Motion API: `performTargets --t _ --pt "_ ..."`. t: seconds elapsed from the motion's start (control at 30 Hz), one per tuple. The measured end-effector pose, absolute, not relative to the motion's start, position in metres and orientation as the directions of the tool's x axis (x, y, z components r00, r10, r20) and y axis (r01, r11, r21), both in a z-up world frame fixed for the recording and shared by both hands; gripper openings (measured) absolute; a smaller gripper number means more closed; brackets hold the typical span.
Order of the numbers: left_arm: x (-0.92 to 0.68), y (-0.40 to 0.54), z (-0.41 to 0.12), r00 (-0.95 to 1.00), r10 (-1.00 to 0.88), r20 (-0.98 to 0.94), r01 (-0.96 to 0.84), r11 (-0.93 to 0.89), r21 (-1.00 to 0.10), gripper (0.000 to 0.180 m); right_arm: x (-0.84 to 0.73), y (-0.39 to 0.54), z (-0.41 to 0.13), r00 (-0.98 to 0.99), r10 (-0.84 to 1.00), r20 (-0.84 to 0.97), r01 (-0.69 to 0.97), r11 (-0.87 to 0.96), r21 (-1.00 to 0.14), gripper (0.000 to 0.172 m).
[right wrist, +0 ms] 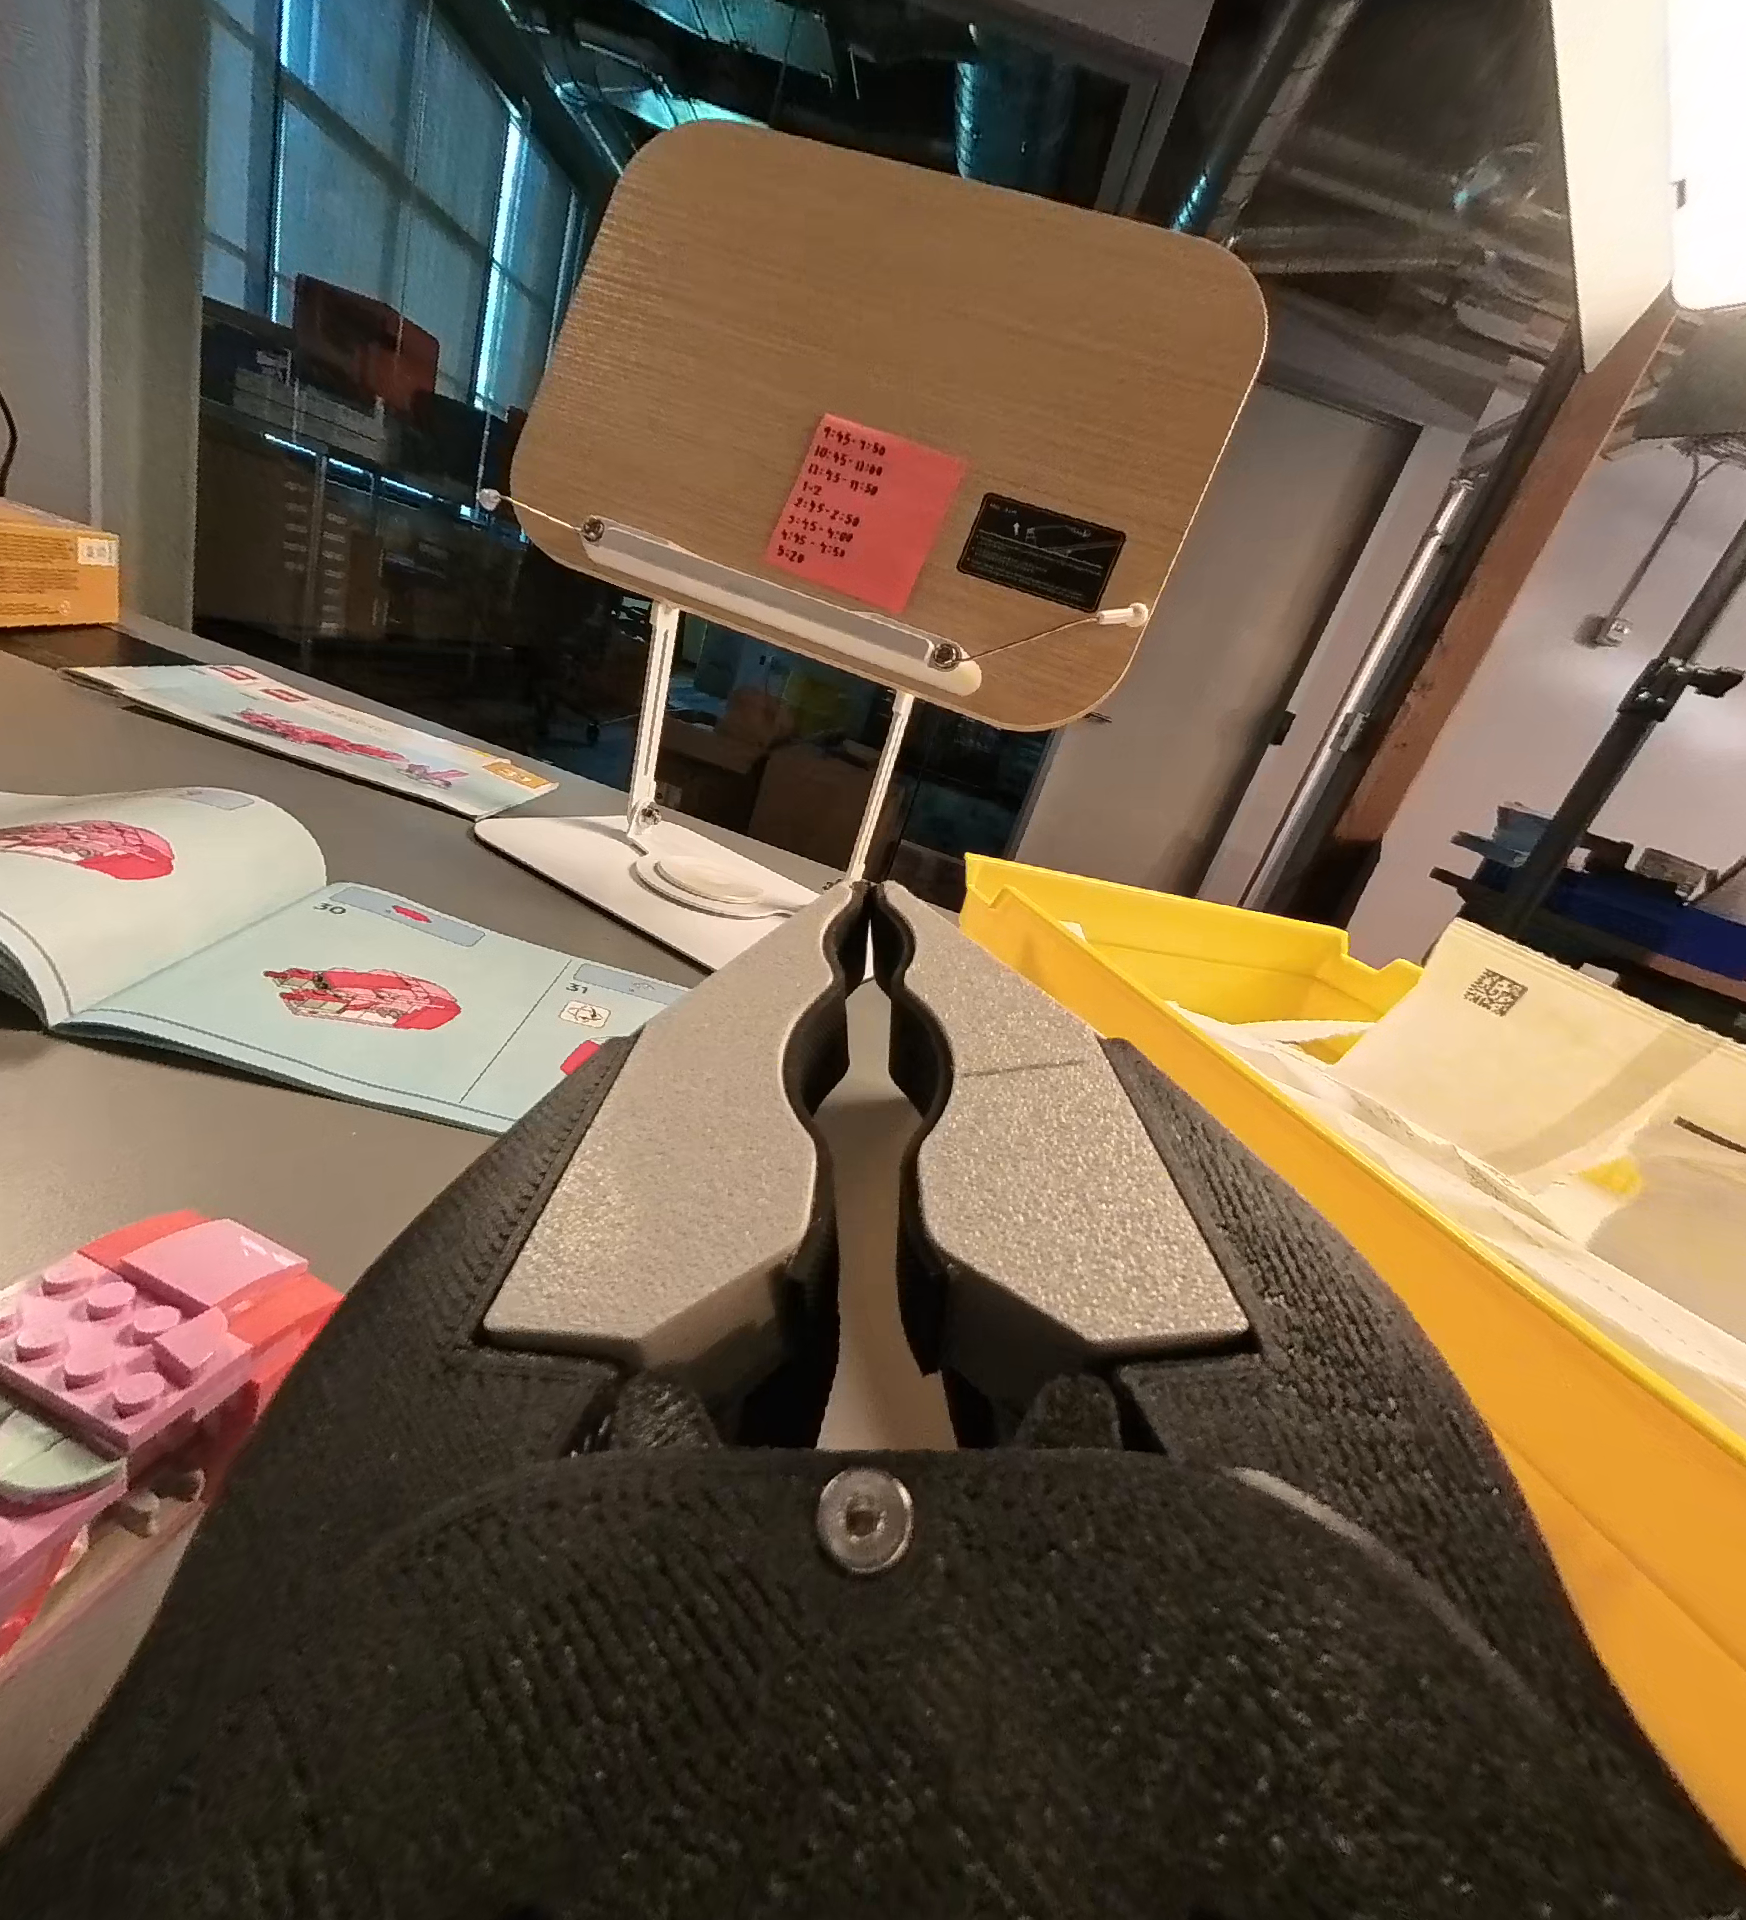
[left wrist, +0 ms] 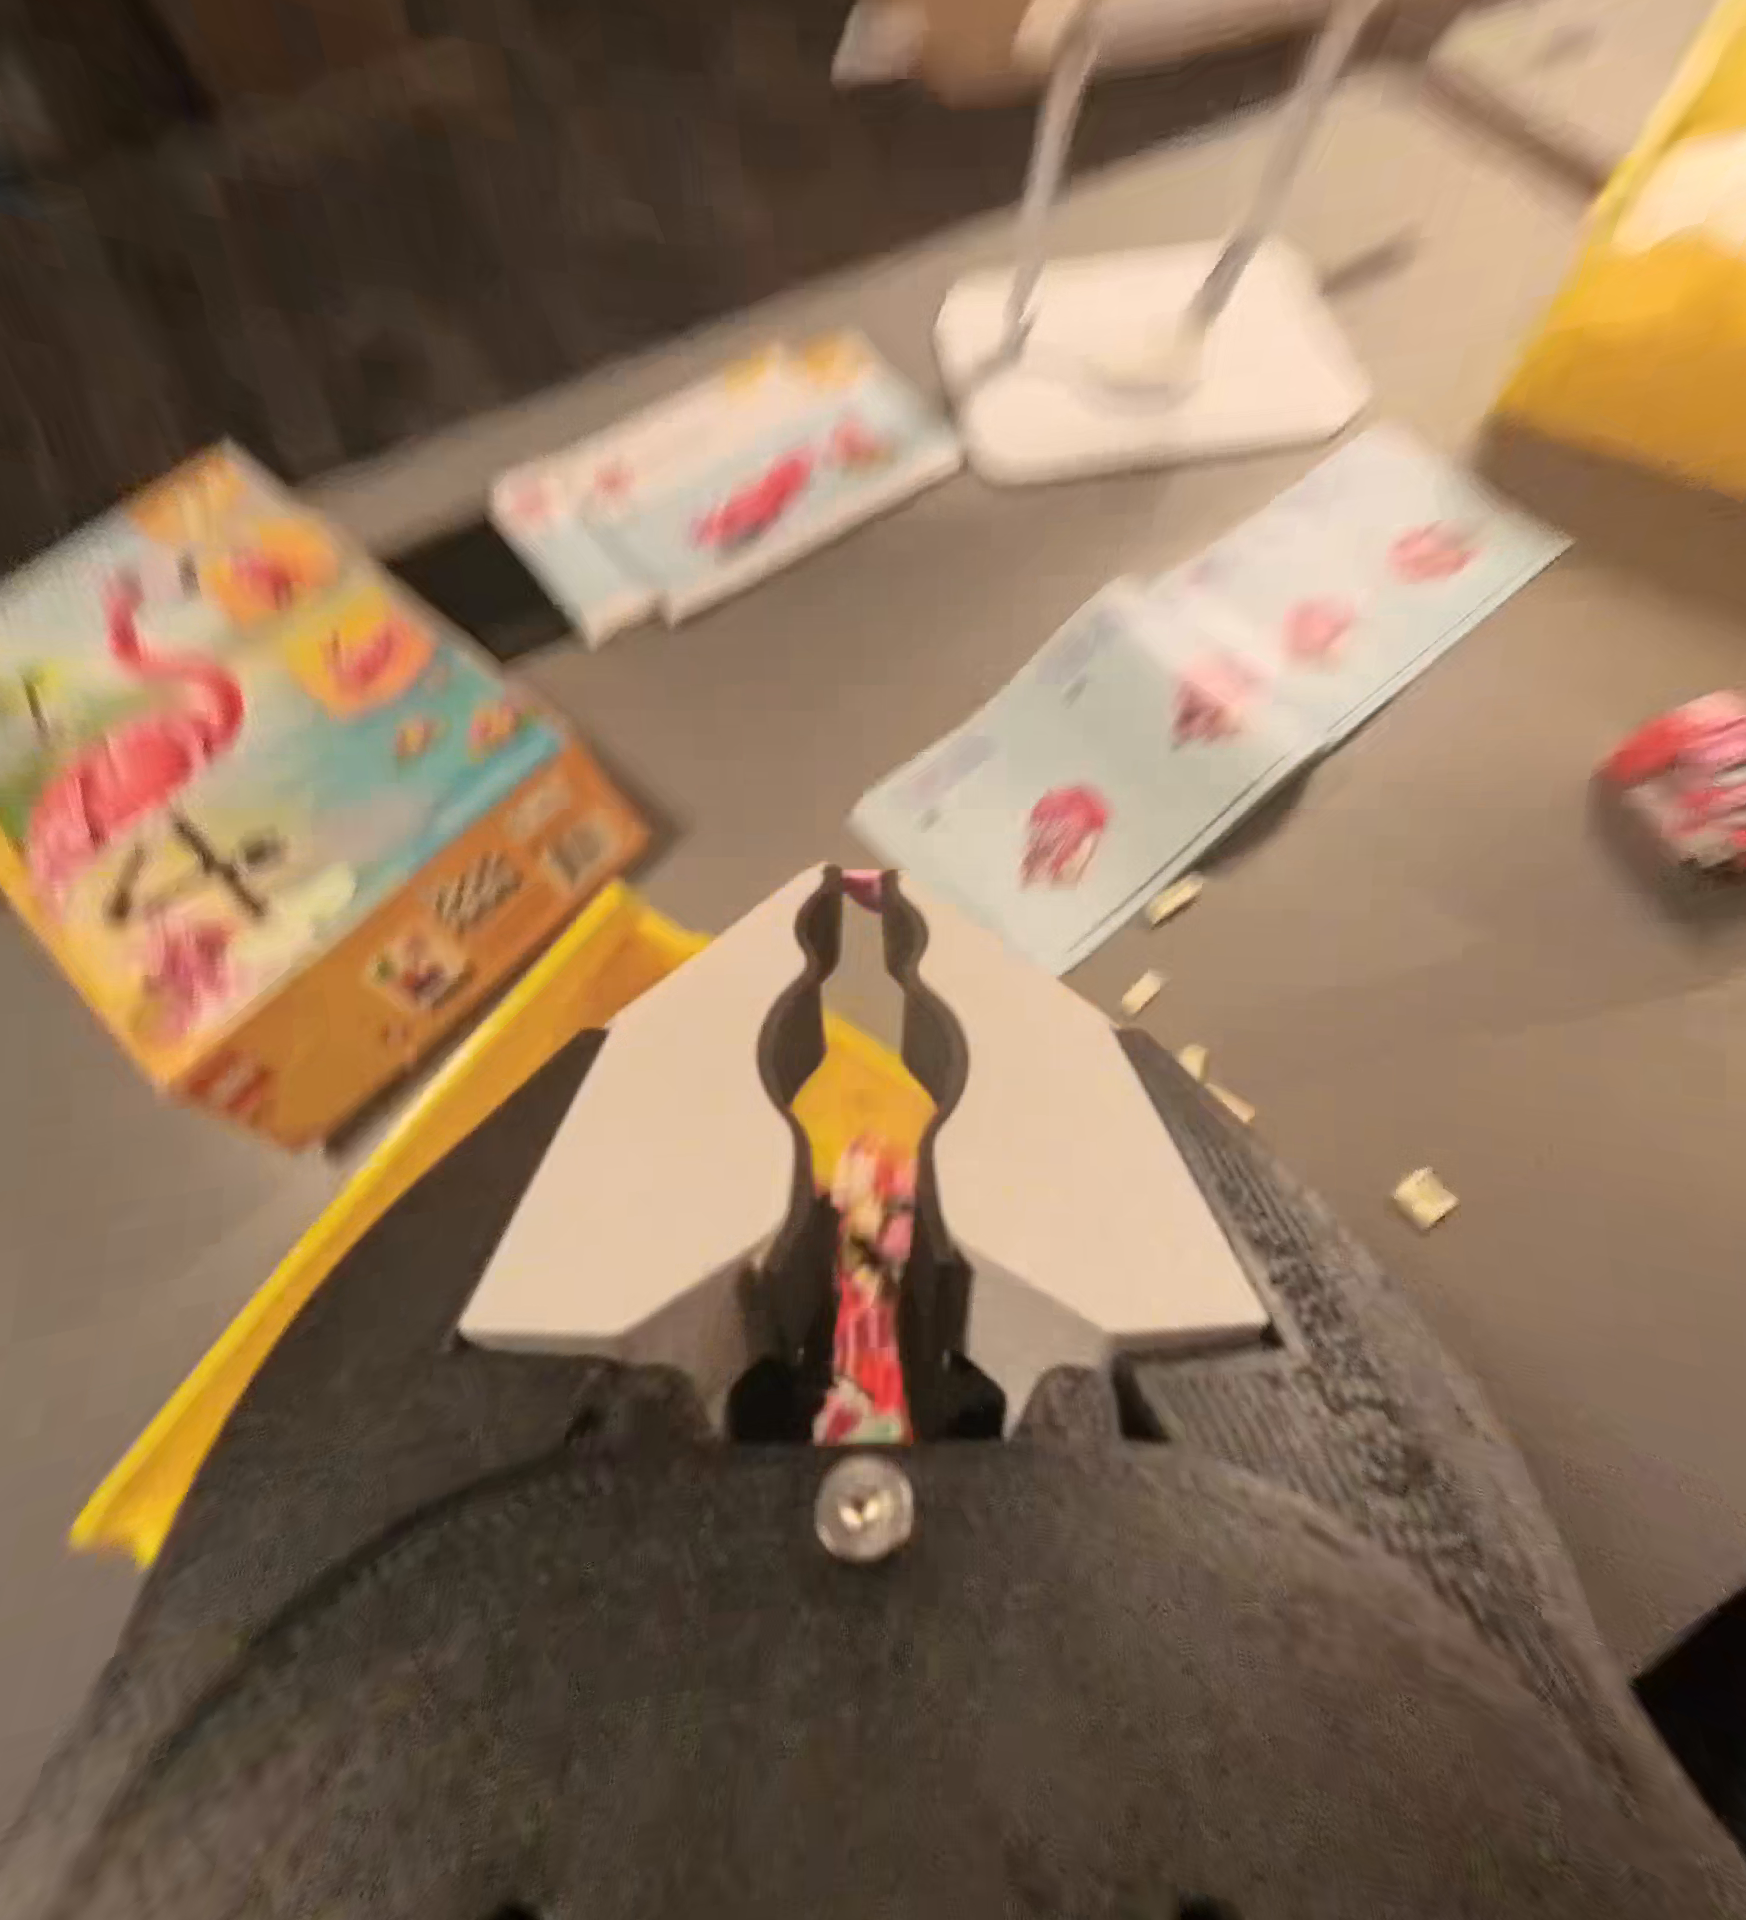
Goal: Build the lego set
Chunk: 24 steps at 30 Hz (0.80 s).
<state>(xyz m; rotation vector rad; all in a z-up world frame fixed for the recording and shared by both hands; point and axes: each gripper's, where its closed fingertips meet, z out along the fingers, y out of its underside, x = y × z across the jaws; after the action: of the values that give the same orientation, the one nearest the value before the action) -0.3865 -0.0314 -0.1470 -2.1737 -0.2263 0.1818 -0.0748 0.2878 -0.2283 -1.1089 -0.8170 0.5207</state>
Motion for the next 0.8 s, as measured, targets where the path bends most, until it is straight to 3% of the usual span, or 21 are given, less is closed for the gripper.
performTargets --t 0.13,0.4,0.63,0.8 --pt "-0.33 -0.023 -0.092 0.956 0.196 -0.218 -0.154 -0.297 -0.942 0.007 -0.076 0.287 -0.229 0.606 0.729 0.319 0.029 0.38 -0.924 0.0" --pt "-0.197 0.021 -0.106 0.988 0.019 -0.153 -0.154 0.06 -0.986 0.007 -0.078 0.282 -0.229 0.583 0.746 0.322 0.03 0.376 -0.926 0.0" --pt "-0.107 0.083 -0.184 0.98 -0.2 -0.021 -0.004 0.085 -0.996 0.007 -0.077 0.276 -0.223 0.592 0.723 0.355 0.033 0.419 -0.907 0.0" --pt "-0.08 0.105 -0.192 0.895 -0.447 0.008 0.076 0.136 -0.988 0.006 -0.077 0.262 -0.216 0.544 0.771 0.33 -0.018 0.404 -0.915 0.005"
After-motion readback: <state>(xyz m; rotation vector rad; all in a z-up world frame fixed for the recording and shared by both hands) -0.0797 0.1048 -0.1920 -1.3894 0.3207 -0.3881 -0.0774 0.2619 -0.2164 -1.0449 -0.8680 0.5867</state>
